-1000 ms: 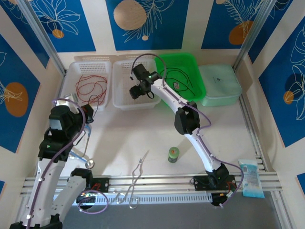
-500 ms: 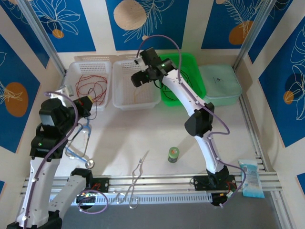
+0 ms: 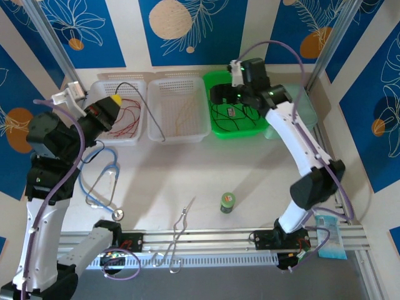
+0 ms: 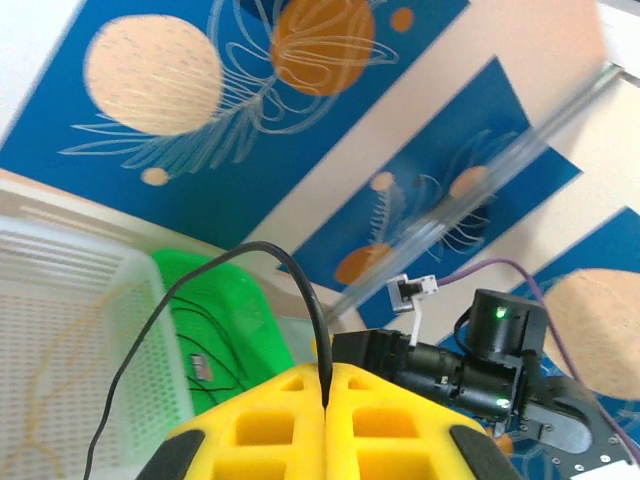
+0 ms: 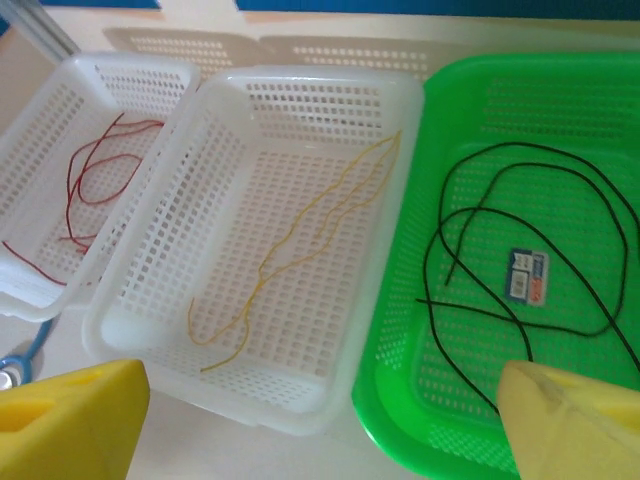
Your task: Untangle the cables
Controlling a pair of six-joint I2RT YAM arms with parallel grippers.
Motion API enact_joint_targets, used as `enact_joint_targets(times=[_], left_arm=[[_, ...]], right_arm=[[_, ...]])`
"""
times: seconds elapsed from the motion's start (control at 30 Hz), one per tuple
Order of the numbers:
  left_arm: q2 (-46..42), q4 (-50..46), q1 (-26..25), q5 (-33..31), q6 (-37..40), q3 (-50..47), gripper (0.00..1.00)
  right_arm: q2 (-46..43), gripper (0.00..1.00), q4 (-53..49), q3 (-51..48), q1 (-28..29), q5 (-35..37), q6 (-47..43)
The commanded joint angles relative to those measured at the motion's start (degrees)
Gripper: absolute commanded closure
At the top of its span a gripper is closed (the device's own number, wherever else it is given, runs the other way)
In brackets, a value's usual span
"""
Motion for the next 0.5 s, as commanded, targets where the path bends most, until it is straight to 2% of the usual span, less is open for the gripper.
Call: enact_joint_targets(times=[0.0,0.23,0.47], left_arm=[[3.0,6.3,-2.9,2.4,-2.7,3.2,1.00],[14.2,8.9,-15.6,-2.1,3.7,10.5,1.00],[26.9,10.5,-20.6,-2.9,7.3,21.5,1.00]], right_arm=[[-6.0,0.10,5.9,-7.3,-2.8,-3.7,3.9],[-16.7,0.10,4.3,-16.5,-7.7,-2.4,3.4],[-25.2,0.09,2.8,-22.0,-11.5,-1.4,1.8]])
